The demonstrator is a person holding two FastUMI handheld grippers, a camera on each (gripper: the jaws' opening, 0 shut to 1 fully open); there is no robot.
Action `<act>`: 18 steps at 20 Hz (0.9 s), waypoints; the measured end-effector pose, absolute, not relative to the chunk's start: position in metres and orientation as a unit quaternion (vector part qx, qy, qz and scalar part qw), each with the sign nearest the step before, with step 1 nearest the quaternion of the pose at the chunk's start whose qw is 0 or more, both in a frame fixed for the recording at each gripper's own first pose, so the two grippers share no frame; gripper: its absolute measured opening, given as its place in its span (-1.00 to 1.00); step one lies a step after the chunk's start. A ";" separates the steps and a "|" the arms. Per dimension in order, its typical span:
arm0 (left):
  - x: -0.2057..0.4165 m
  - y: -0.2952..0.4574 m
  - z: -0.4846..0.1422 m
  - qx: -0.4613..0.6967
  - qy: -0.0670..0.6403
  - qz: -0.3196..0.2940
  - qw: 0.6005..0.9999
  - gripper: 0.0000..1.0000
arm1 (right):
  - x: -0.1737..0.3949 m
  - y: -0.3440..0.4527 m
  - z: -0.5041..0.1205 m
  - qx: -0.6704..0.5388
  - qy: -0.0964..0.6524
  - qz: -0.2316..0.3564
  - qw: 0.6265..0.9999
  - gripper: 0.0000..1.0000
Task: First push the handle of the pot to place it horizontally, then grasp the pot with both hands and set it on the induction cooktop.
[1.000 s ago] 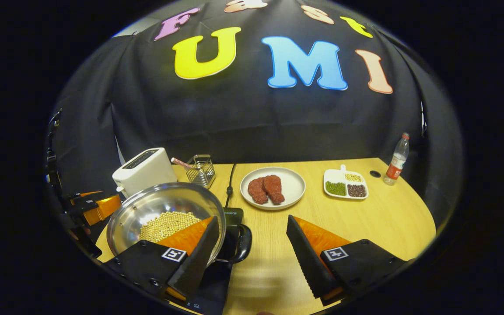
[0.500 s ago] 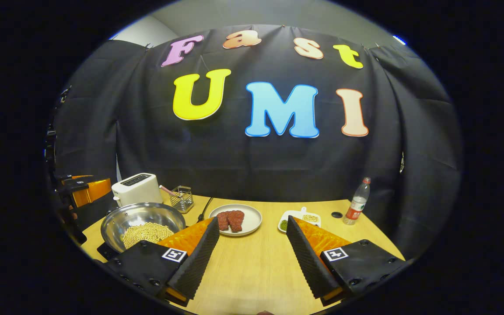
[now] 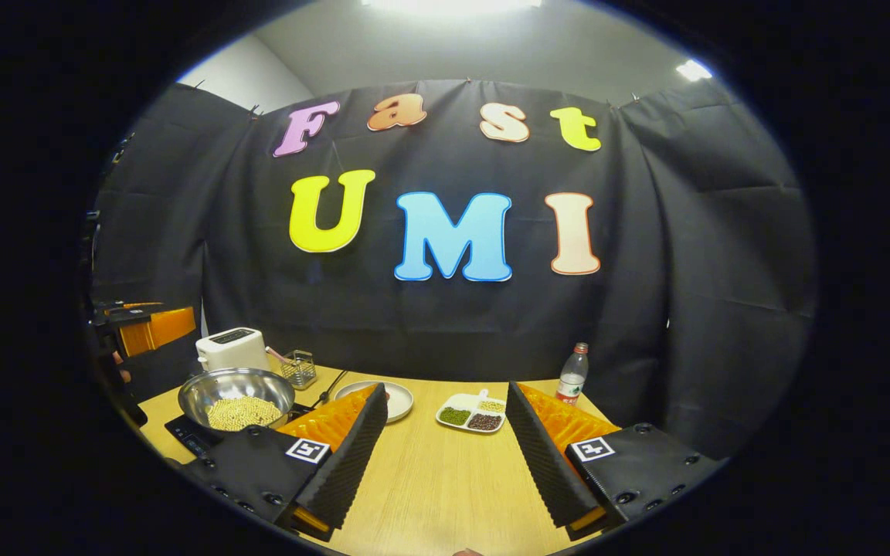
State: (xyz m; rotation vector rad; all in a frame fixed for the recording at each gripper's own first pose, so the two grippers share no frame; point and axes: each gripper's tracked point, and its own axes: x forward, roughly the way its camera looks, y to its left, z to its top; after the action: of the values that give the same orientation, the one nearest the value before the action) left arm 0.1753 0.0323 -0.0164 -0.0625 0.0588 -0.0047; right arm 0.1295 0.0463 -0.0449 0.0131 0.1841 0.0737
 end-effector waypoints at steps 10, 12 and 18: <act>0.074 -0.022 0.027 -0.016 -0.002 -0.002 1.000 0.75 | 0.055 -0.009 -0.034 0.006 0.075 0.043 0.996 0.94; 0.059 -0.023 0.029 -0.015 -0.003 -0.007 1.000 0.75 | 0.046 -0.015 -0.032 0.003 0.072 0.037 0.997 0.94; 0.022 -0.012 0.029 -0.005 -0.002 -0.010 1.000 0.78 | 0.018 -0.018 -0.017 -0.001 0.056 0.023 0.998 0.94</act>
State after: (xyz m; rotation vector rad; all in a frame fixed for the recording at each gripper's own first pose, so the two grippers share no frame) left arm 0.0217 -0.0119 0.0287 -0.0103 -0.0042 -0.0193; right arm 0.0182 -0.0180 -0.0166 -0.0022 0.1130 0.0451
